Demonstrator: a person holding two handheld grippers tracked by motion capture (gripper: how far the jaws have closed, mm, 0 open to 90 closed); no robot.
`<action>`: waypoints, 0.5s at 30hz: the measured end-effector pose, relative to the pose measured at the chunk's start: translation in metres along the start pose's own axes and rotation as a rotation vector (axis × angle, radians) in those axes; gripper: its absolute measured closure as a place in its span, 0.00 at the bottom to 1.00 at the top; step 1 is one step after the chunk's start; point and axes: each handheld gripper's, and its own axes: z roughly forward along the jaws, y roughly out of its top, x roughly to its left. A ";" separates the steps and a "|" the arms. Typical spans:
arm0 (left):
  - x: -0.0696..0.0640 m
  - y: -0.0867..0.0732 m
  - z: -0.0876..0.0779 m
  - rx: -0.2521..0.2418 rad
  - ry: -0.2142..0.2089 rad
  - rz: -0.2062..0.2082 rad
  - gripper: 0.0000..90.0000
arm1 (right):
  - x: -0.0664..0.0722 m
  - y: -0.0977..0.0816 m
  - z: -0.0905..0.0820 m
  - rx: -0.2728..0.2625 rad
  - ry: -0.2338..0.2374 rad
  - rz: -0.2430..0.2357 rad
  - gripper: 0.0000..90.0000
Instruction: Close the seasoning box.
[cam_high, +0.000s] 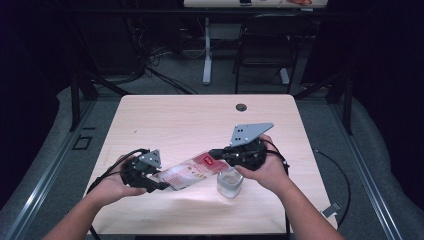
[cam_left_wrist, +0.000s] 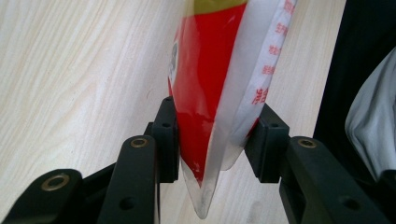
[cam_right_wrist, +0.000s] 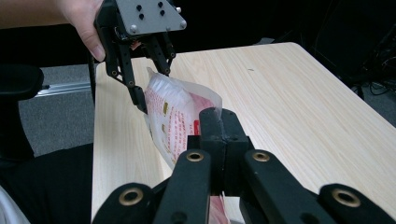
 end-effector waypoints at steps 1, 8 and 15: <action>0.000 0.000 0.000 -0.002 -0.001 -0.001 0.68 | 0.000 0.000 0.000 -0.001 -0.001 0.001 1.00; 0.001 0.002 -0.006 0.002 0.006 0.008 0.69 | -0.001 -0.002 -0.002 -0.011 -0.002 0.012 1.00; 0.000 0.003 -0.012 0.005 0.007 0.003 0.69 | -0.001 -0.005 -0.004 -0.011 -0.003 0.017 1.00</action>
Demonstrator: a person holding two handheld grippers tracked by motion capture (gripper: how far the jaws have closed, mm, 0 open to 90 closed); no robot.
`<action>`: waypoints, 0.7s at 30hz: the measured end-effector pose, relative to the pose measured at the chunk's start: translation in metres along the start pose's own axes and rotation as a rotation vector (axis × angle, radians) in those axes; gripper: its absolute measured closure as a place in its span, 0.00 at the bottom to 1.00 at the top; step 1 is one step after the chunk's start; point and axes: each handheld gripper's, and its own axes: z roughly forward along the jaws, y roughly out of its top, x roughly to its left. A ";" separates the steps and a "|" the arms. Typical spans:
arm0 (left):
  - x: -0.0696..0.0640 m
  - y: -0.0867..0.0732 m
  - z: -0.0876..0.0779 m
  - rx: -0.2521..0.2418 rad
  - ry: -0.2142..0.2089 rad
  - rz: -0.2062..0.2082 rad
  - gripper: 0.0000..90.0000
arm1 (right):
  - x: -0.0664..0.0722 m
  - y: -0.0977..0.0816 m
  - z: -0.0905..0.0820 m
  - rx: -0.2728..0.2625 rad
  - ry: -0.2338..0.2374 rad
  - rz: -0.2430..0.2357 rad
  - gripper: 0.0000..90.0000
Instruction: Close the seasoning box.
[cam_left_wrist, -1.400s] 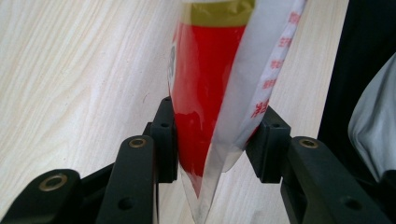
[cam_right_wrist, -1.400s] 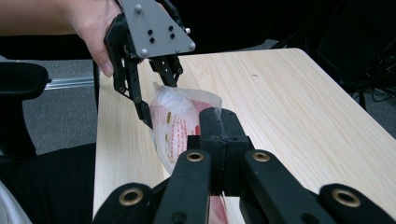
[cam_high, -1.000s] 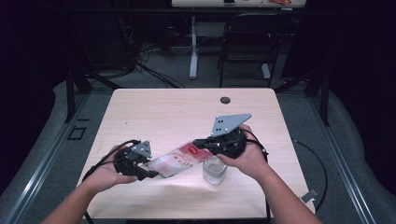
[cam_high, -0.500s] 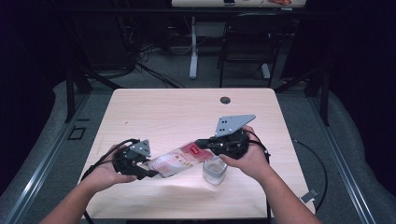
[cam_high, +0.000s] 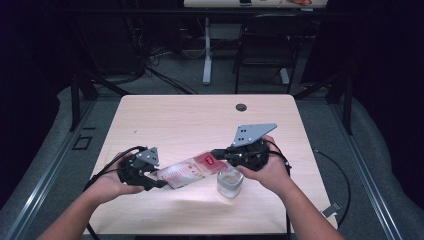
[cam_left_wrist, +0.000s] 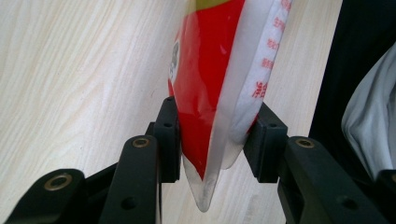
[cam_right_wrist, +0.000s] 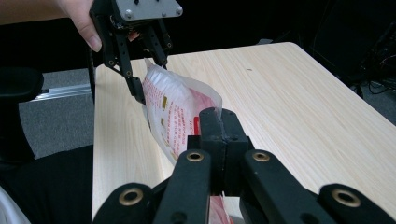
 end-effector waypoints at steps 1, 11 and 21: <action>0.000 0.000 -0.001 0.002 0.001 0.001 0.69 | 0.000 0.000 0.000 -0.001 0.000 0.002 1.00; 0.001 0.005 -0.008 0.025 0.005 0.010 0.70 | -0.001 -0.003 -0.002 -0.005 -0.003 0.009 1.00; 0.002 0.011 -0.014 0.040 0.006 0.025 0.71 | -0.001 -0.007 -0.005 -0.013 -0.008 0.019 1.00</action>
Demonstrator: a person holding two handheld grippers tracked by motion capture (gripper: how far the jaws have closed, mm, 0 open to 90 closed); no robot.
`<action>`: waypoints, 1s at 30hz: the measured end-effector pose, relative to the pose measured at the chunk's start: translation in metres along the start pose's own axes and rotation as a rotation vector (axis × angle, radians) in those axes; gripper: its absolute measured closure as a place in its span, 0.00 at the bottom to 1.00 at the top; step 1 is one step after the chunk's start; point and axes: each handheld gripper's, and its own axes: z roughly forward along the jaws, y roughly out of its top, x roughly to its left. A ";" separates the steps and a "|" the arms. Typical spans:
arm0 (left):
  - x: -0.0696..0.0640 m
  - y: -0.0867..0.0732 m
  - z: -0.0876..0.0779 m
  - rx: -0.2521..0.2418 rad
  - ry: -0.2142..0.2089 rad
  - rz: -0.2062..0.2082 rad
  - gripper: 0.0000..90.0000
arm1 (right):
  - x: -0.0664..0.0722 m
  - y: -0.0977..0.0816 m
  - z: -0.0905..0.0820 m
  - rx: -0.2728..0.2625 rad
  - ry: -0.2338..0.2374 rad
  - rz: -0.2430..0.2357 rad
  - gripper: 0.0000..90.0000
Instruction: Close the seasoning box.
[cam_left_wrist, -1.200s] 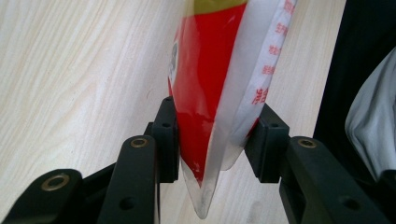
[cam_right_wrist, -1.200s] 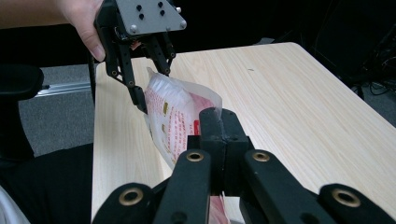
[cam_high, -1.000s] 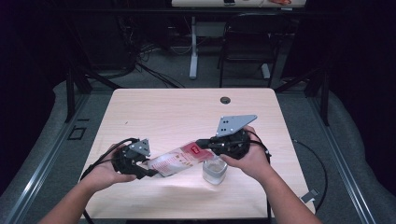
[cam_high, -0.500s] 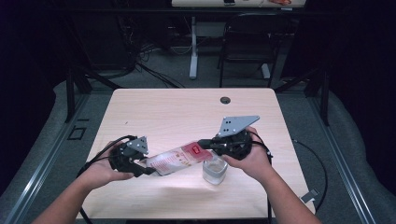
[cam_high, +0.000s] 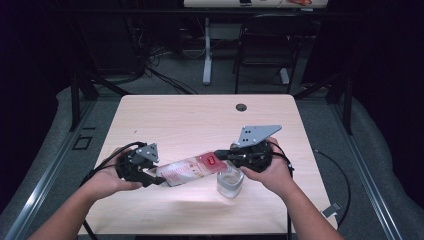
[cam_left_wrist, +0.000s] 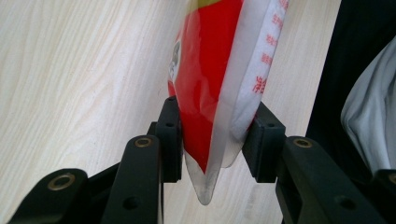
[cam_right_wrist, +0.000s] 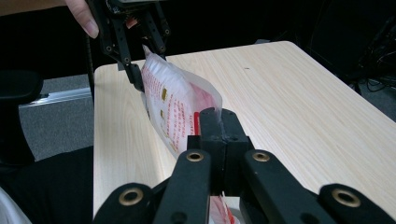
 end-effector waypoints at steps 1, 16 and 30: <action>0.000 0.001 -0.001 0.000 0.000 -0.002 0.71 | 0.000 0.000 0.000 -0.001 -0.003 0.001 1.00; 0.003 0.006 -0.009 0.006 -0.001 0.005 0.71 | -0.002 -0.007 -0.003 -0.022 -0.007 0.025 1.00; 0.003 0.010 -0.014 0.017 0.002 0.013 0.72 | -0.003 -0.011 -0.005 -0.032 -0.010 0.036 1.00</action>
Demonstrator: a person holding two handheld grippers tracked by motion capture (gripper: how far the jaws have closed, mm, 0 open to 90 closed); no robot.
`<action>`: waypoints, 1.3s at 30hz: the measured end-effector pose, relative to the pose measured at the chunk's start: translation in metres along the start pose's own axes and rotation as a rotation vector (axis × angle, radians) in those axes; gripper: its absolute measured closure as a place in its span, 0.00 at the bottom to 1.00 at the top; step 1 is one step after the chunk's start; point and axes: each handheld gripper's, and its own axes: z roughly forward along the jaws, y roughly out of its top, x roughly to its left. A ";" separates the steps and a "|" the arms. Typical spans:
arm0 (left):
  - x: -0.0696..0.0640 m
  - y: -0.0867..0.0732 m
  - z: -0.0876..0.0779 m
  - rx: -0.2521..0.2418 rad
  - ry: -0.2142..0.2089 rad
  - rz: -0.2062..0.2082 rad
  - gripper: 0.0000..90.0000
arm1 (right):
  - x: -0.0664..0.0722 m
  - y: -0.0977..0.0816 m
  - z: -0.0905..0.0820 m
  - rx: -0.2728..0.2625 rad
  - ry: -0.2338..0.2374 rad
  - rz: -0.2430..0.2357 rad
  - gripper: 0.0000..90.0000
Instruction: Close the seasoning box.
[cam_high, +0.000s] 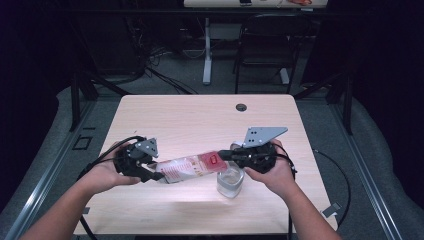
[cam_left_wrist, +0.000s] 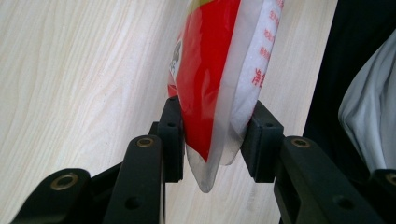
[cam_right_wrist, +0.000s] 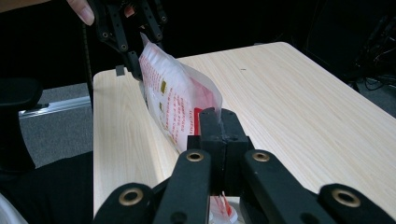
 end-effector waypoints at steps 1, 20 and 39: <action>0.000 0.000 0.000 0.001 0.003 0.000 0.72 | 0.000 0.000 0.000 0.003 0.000 -0.002 1.00; 0.002 0.007 -0.009 0.008 0.014 0.015 0.73 | -0.002 -0.008 -0.002 0.000 -0.007 0.015 1.00; 0.002 0.015 -0.016 0.014 0.021 0.025 0.73 | -0.004 -0.014 -0.006 -0.003 -0.014 0.029 1.00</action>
